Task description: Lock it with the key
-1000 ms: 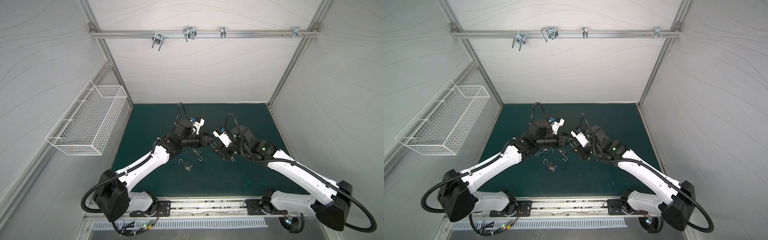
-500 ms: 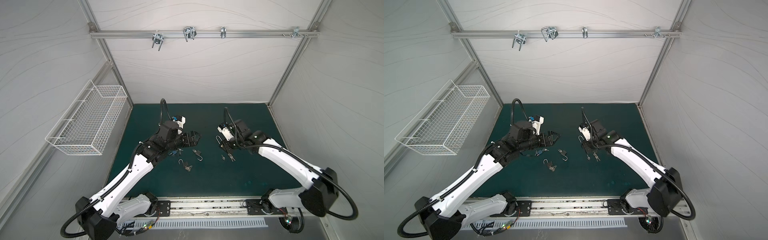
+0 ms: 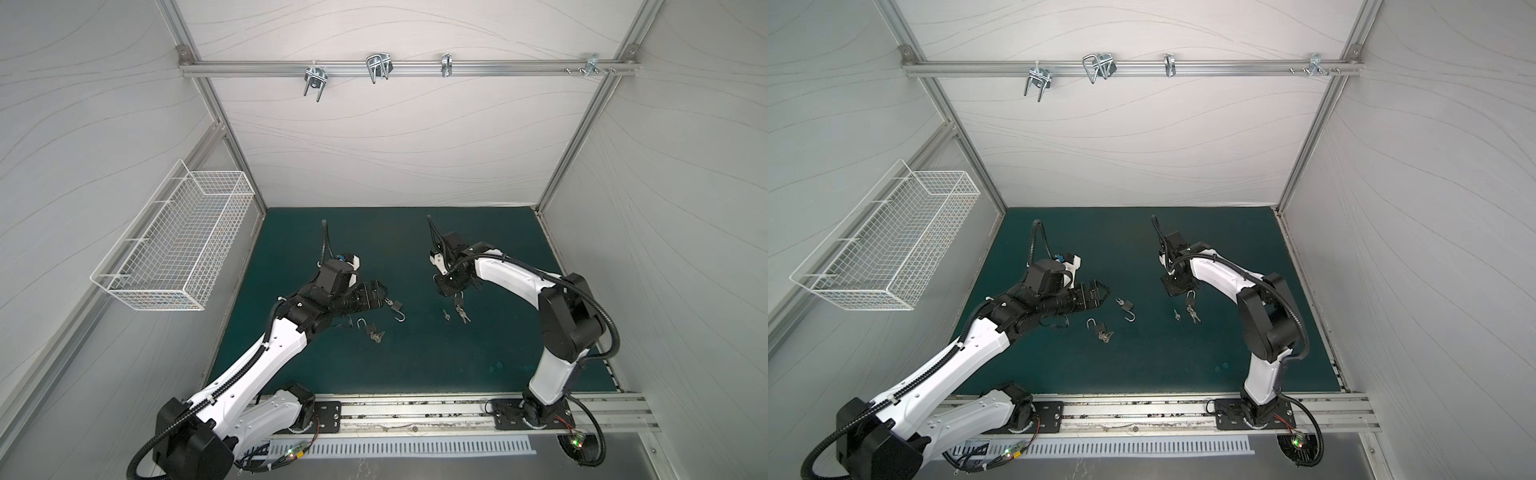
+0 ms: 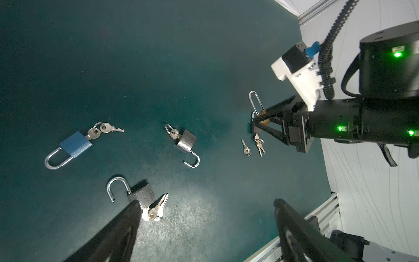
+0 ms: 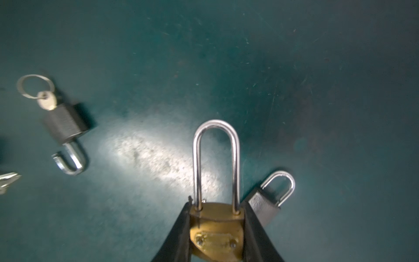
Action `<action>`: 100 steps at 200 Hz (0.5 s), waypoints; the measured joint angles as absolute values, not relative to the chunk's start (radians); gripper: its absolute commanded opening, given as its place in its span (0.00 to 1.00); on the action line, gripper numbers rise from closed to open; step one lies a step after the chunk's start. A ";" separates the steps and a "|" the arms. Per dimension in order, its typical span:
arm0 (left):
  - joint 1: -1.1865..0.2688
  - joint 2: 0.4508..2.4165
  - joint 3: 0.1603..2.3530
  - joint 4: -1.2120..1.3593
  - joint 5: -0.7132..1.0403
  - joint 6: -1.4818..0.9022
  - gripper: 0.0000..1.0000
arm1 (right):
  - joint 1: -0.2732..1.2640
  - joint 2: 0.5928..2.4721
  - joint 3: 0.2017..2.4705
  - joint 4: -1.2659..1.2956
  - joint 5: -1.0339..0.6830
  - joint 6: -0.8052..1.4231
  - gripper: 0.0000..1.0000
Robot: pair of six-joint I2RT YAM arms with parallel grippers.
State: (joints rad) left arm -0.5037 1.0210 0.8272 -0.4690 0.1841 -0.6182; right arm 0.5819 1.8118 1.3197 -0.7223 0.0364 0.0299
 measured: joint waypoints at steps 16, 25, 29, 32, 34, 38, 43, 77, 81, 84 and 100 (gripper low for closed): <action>-0.503 1.021 0.818 -0.455 0.192 -0.629 0.92 | 0.580 1.847 1.344 -0.727 0.038 0.021 0.00; -0.499 1.021 0.811 -0.443 0.200 -0.638 0.92 | 0.580 1.862 1.354 -0.728 0.038 0.016 0.00; -0.495 1.020 0.807 -0.435 0.205 -0.644 0.92 | 0.580 1.868 1.357 -0.728 0.037 0.014 0.00; -0.492 1.020 0.804 -0.429 0.210 -0.648 0.92 | 0.579 1.872 1.359 -0.728 0.037 0.012 0.00; -0.490 1.019 0.800 -0.424 0.217 -0.653 0.92 | 0.579 1.875 1.361 -0.728 0.037 0.011 0.00; -0.485 1.018 0.793 -0.414 0.223 -0.658 0.92 | 0.579 1.879 1.364 -0.728 0.037 0.010 0.00; -0.479 1.016 0.783 -0.398 0.233 -0.667 0.92 | 0.578 1.886 1.369 -0.729 0.038 0.009 0.00; -0.452 1.008 0.740 -0.351 0.270 -0.712 0.92 | 0.578 1.938 1.390 -0.733 0.049 0.002 0.00; -0.451 1.008 0.739 -0.347 0.273 -0.716 0.92 | 0.578 1.943 1.391 -0.733 0.053 0.003 0.00; -0.451 1.008 0.739 -0.344 0.276 -0.719 0.92 | 0.578 1.947 1.391 -0.733 0.056 0.002 0.00; -0.450 1.008 0.739 -0.323 0.293 -0.736 0.93 | 0.578 1.967 1.395 -0.734 0.080 0.002 0.00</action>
State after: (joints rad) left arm -0.4503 1.0084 0.7395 -0.3229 0.2932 -0.7361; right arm 0.5781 1.9675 1.3949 -0.7338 0.0799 0.0021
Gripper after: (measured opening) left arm 0.925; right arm 0.328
